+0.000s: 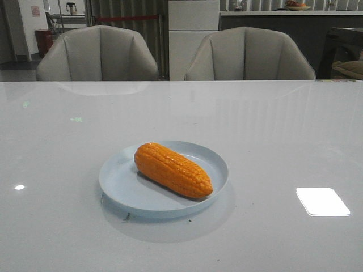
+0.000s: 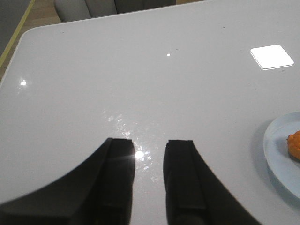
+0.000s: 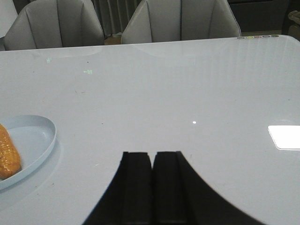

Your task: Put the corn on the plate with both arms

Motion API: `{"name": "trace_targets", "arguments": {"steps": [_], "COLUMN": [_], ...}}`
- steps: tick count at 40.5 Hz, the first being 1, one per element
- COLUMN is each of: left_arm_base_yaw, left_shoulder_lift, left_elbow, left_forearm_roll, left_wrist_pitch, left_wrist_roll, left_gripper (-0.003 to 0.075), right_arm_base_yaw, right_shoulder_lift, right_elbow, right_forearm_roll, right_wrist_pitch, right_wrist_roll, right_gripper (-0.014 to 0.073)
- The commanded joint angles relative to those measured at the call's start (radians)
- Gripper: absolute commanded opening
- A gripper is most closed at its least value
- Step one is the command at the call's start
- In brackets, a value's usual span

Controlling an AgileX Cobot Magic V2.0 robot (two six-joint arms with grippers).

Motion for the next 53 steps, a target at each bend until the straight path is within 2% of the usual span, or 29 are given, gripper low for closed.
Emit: {"name": "trace_targets", "arguments": {"steps": [1, 7, 9, 12, 14, 24, 26, 27, 29, 31, 33, 38, 45, 49, 53], "left_arm_base_yaw": [0.002, 0.002, 0.002, 0.002, 0.002, 0.002, 0.002, 0.002, 0.002, 0.002, 0.002, 0.002, -0.002, -0.033, -0.077], "left_shoulder_lift": [-0.007, -0.011, -0.028, -0.070, -0.104, -0.210, -0.219, -0.227, -0.255, -0.283, -0.325, -0.461, -0.672, -0.772, -0.775], "left_elbow": [-0.028, -0.028, -0.028, -0.028, -0.026, -0.026, -0.021, -0.015, 0.011, 0.036, 0.073, 0.219, 0.461, 0.561, 0.632], "left_forearm_roll": [-0.017, -0.027, -0.027, -0.027, -0.027, -0.142, -0.150, -0.131, 0.007, 0.144, 0.249, 0.353, 0.363, 0.353, 0.358], "left_wrist_pitch": [-0.073, -0.094, -0.098, -0.112, -0.131, -0.186, -0.184, -0.184, -0.184, -0.186, -0.194, -0.336, -0.574, -0.600, -0.599], "left_wrist_roll": [-0.012, -0.012, -0.012, -0.012, -0.012, -0.012, -0.059, -0.111, -0.294, -0.415, -0.483, -0.484, -0.484, -0.484, -0.484], "left_gripper": [0.0253, 0.0235, 0.0192, 0.0079, 0.0101, 0.0096, 0.0096, 0.0096, 0.0096, 0.0096, 0.0096, 0.0096, 0.0096, 0.0096, 0.0096], "right_arm_base_yaw": [-0.008, -0.008, -0.008, -0.008, -0.008, -0.008, -0.008, -0.008, -0.008, -0.008, -0.008, -0.008, -0.008, -0.008, -0.008], "right_shoulder_lift": [-0.017, -0.017, -0.017, -0.017, -0.017, -0.017, -0.017, -0.017, -0.017, -0.017, -0.017, -0.017, -0.017, -0.017, -0.017], "right_elbow": [-0.021, -0.021, -0.021, -0.021, -0.021, -0.021, -0.021, -0.021, -0.021, -0.021, -0.021, -0.021, -0.021, -0.021, -0.021], "right_forearm_roll": [-0.009, -0.009, -0.009, -0.009, -0.009, -0.009, -0.009, -0.009, -0.009, -0.009, -0.009, -0.009, -0.009, -0.009, -0.009], "right_wrist_pitch": [-0.077, -0.077, -0.077, -0.077, -0.077, -0.076, -0.076, -0.076, -0.076, -0.076, -0.076, -0.076, -0.076, -0.076, -0.076], "right_wrist_roll": [-0.001, -0.001, -0.001, -0.001, -0.001, -0.001, -0.001, -0.001, -0.001, -0.001, -0.001, -0.001, -0.001, -0.001, -0.001], "right_gripper": [0.0058, 0.0058, 0.0058, 0.0058, 0.0058, 0.0058, 0.0058, 0.0058, 0.0058, 0.0058, 0.0058, 0.0058, 0.0058, 0.0058, 0.0058]}}
